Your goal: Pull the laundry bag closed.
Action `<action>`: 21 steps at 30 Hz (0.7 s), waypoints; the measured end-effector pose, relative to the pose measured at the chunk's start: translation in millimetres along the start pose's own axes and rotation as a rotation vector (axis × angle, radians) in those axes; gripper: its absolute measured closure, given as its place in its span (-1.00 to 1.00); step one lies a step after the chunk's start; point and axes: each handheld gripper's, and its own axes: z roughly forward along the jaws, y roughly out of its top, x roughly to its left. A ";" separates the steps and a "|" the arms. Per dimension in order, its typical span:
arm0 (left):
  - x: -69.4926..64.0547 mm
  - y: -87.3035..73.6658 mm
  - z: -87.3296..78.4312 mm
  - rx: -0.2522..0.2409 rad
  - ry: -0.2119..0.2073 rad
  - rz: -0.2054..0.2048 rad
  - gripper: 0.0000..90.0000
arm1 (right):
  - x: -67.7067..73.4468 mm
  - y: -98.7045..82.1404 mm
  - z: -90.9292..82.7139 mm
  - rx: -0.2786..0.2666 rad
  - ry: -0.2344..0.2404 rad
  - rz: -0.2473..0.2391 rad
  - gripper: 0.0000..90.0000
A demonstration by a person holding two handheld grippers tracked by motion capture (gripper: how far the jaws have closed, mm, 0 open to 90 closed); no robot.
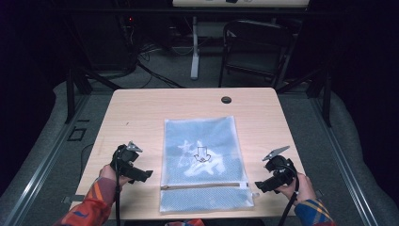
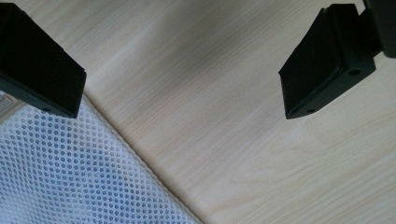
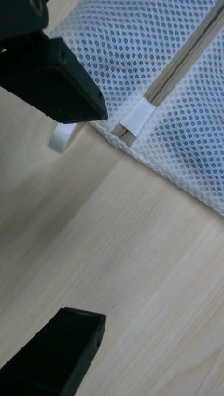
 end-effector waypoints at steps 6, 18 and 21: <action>-1.2 2.0 1.5 -0.002 -0.002 0.003 -1.00 | 4.6 1.6 -0.9 0.001 0.008 -0.006 -0.92; -10.4 11.2 4.4 -0.031 -0.039 0.031 -1.00 | 17.0 10.4 -2.5 -0.011 0.022 -0.051 -0.91; -14.1 13.7 6.4 -0.032 -0.043 0.045 -1.00 | 21.9 13.3 -2.5 -0.019 0.027 -0.057 -0.90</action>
